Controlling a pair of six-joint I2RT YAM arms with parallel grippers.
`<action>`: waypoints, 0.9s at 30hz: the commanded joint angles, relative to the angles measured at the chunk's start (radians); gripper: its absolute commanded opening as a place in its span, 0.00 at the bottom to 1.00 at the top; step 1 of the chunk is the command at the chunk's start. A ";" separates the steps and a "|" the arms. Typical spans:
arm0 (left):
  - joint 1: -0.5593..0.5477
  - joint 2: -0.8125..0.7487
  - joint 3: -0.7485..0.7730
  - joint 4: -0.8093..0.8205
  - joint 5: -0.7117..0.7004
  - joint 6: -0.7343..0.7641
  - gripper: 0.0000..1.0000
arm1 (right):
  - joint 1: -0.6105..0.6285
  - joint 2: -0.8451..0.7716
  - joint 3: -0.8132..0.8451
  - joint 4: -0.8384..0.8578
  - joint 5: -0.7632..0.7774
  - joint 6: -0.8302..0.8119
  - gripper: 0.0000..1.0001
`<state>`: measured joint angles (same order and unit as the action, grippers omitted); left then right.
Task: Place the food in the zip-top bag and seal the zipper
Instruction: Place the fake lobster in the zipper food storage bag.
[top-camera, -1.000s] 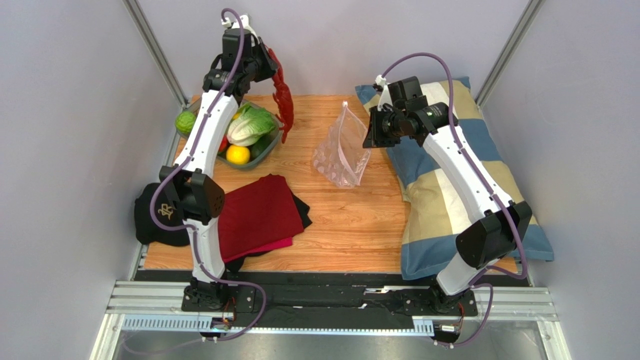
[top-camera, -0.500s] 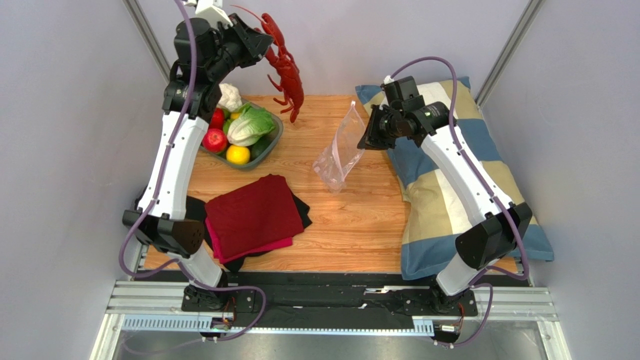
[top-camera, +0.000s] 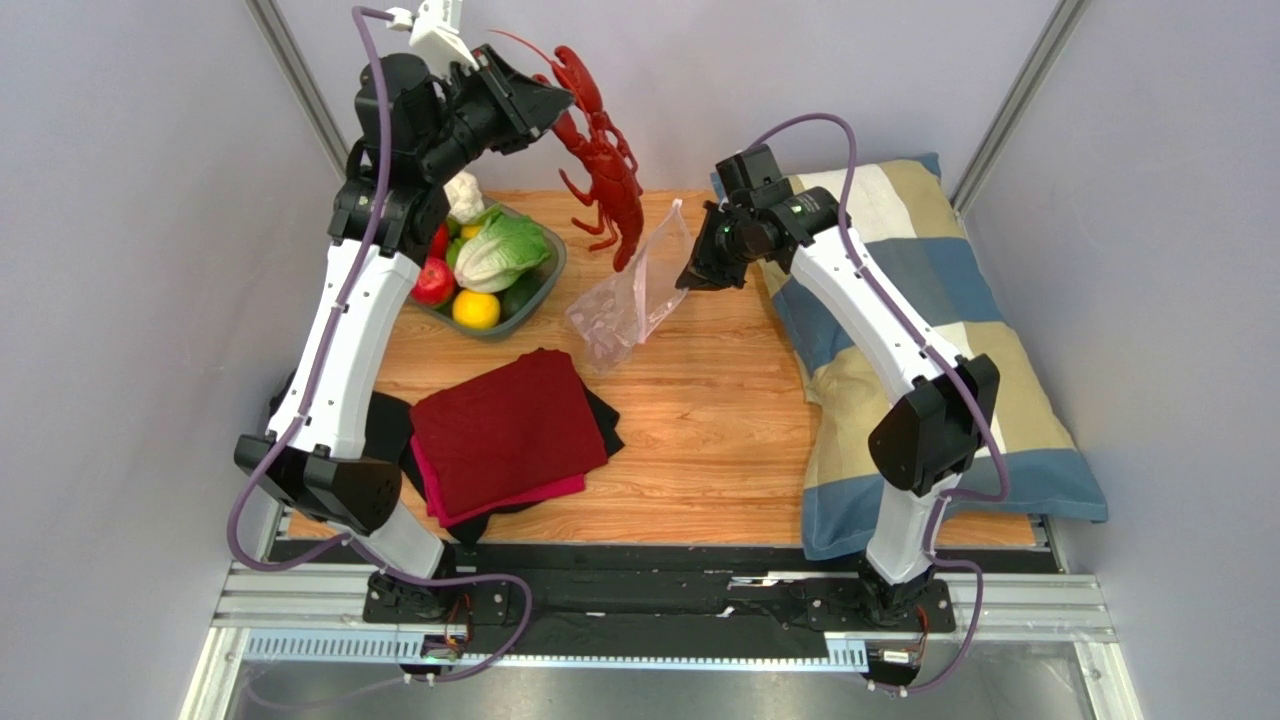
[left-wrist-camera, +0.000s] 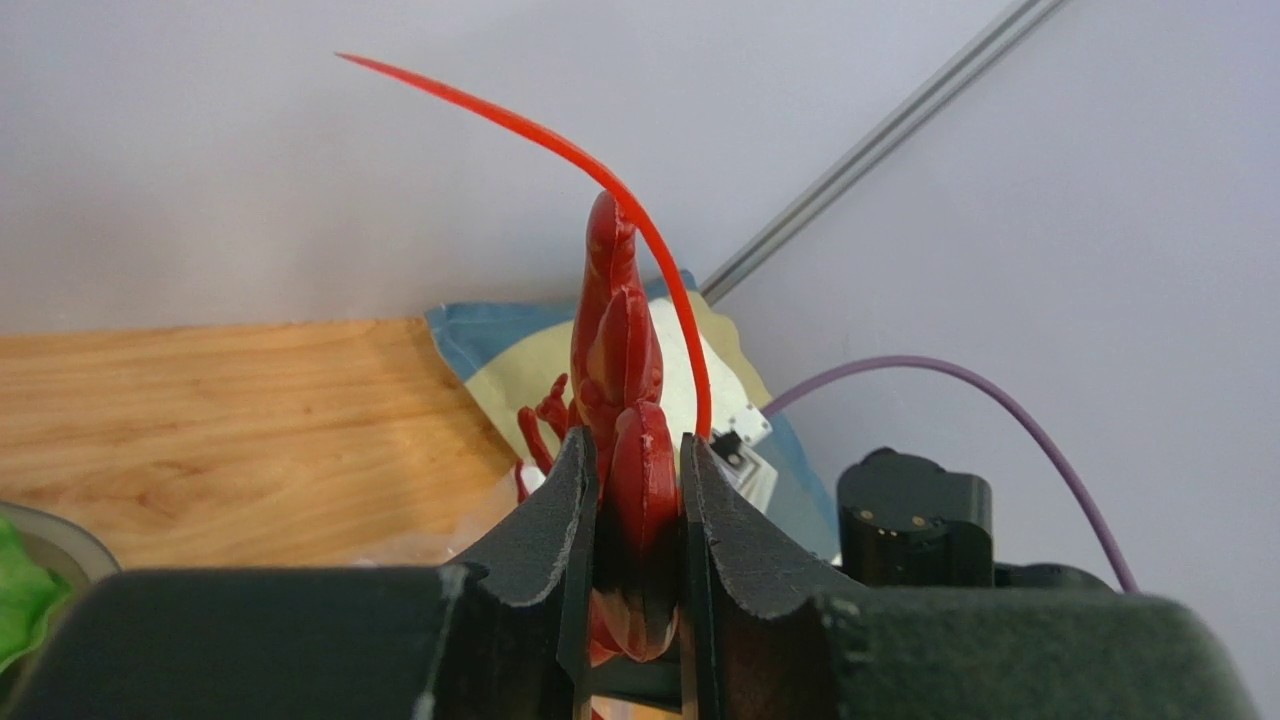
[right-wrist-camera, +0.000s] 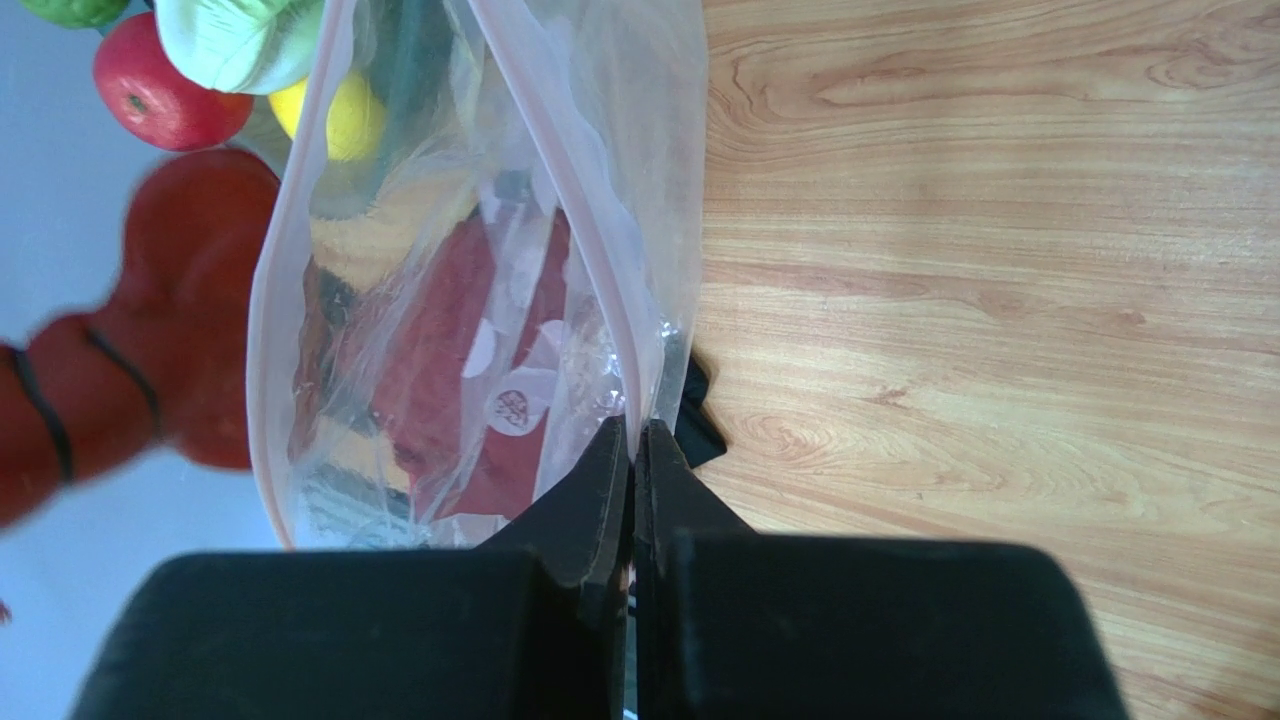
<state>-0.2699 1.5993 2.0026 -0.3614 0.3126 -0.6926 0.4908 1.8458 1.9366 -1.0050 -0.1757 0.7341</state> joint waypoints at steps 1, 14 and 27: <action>-0.019 -0.058 -0.002 0.039 0.013 -0.033 0.00 | 0.015 0.023 0.064 0.031 0.025 0.036 0.00; -0.031 -0.047 0.134 -0.002 0.017 -0.054 0.00 | 0.017 -0.187 0.004 -0.009 0.097 -0.002 0.00; -0.069 -0.039 0.145 0.049 0.051 -0.162 0.00 | 0.029 -0.241 -0.094 -0.010 0.263 -0.033 0.00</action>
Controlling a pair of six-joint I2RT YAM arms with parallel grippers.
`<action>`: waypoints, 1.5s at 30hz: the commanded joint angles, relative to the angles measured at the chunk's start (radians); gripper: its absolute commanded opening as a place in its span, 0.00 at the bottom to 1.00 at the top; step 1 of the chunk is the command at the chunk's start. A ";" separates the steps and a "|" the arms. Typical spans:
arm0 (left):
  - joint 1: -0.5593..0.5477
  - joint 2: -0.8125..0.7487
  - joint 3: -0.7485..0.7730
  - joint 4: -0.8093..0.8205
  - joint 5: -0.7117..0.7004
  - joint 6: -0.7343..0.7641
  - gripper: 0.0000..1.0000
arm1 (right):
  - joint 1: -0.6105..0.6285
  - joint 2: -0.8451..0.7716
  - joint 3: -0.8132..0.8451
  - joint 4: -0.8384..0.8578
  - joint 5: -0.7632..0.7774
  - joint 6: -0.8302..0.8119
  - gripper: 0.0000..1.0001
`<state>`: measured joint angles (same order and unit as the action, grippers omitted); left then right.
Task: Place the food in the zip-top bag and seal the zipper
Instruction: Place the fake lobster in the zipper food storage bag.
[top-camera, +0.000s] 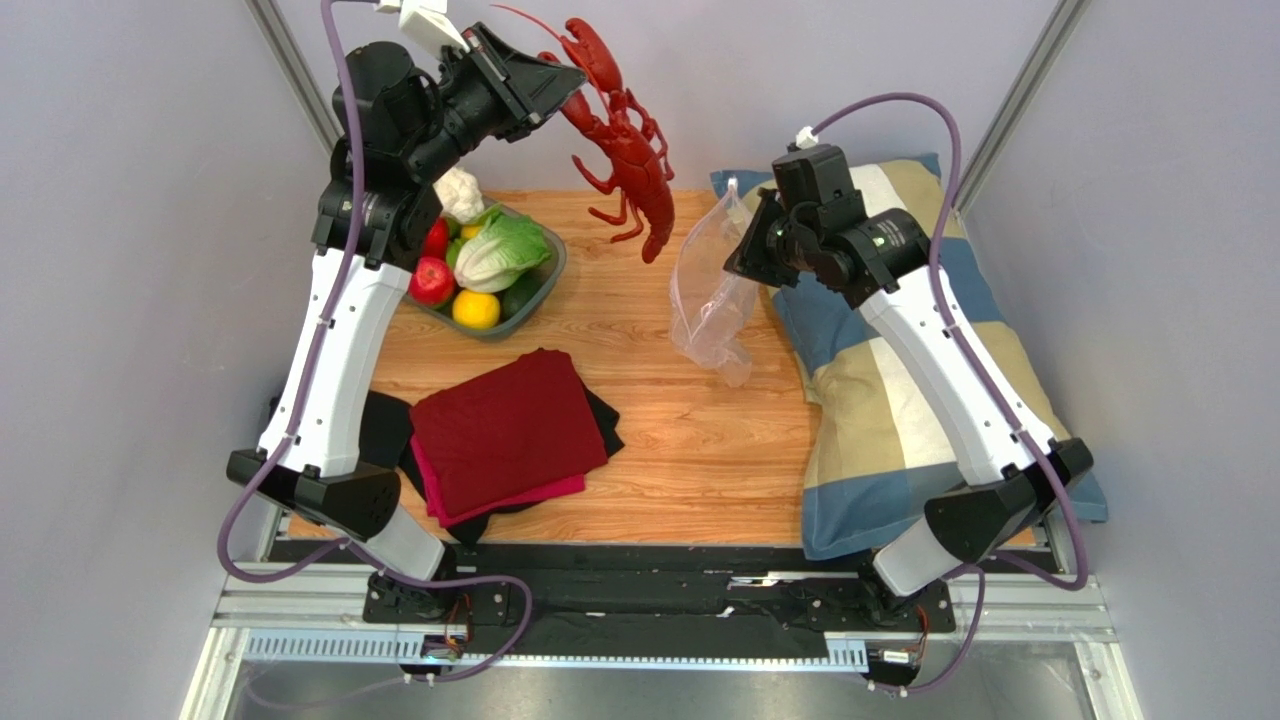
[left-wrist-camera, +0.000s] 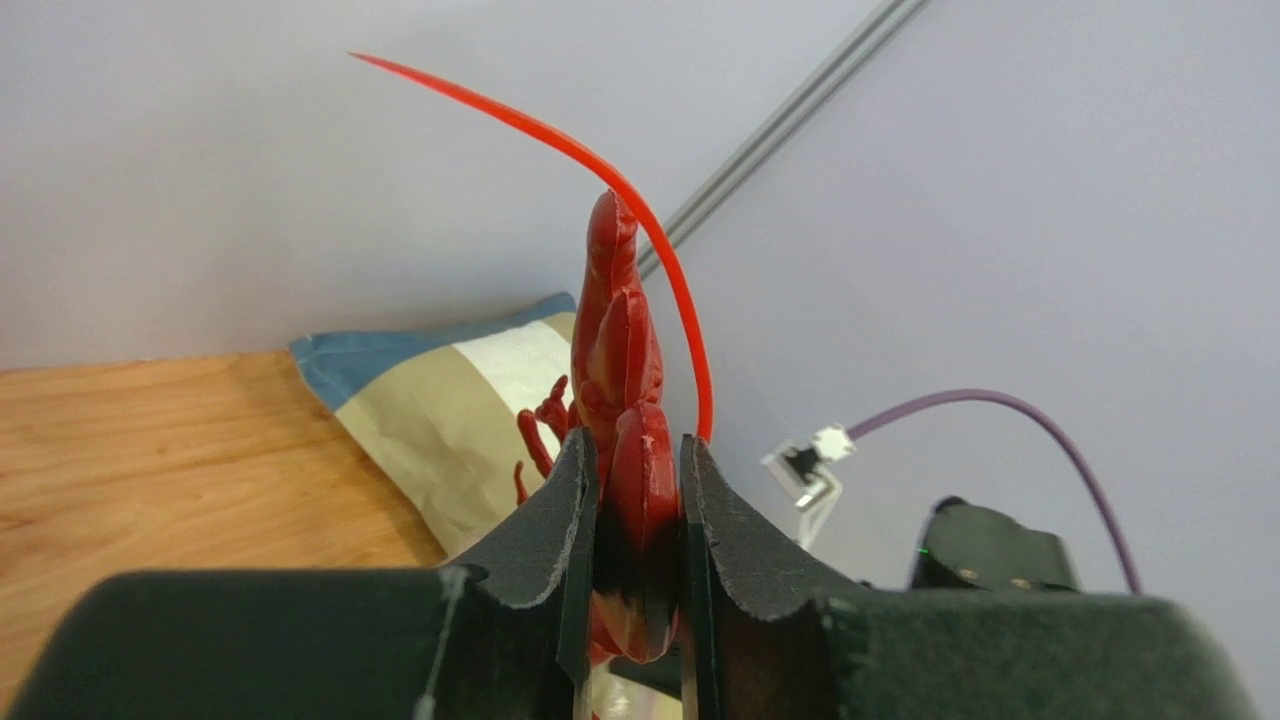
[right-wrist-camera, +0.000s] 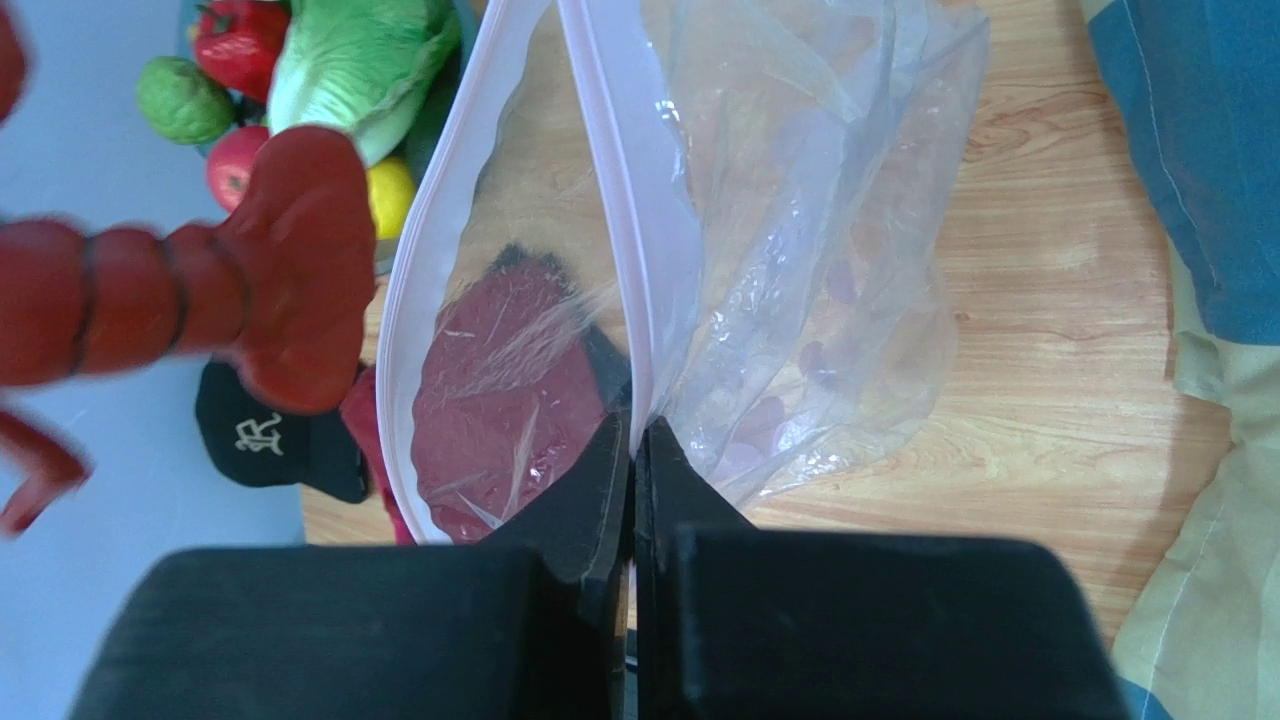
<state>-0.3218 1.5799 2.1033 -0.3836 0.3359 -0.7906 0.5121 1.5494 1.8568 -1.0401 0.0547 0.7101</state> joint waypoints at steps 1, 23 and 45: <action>-0.022 -0.017 0.052 0.072 0.026 -0.062 0.00 | 0.008 0.066 -0.011 0.032 0.031 -0.008 0.00; -0.175 0.005 -0.183 0.108 -0.054 0.022 0.00 | -0.057 0.097 -0.022 0.097 -0.237 0.078 0.00; -0.305 -0.032 -0.284 0.159 -0.385 0.336 0.00 | -0.092 0.155 -0.113 0.432 -0.726 0.428 0.00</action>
<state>-0.5648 1.5913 1.8317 -0.3176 0.0174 -0.5423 0.4168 1.6863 1.7691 -0.7544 -0.5484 1.0218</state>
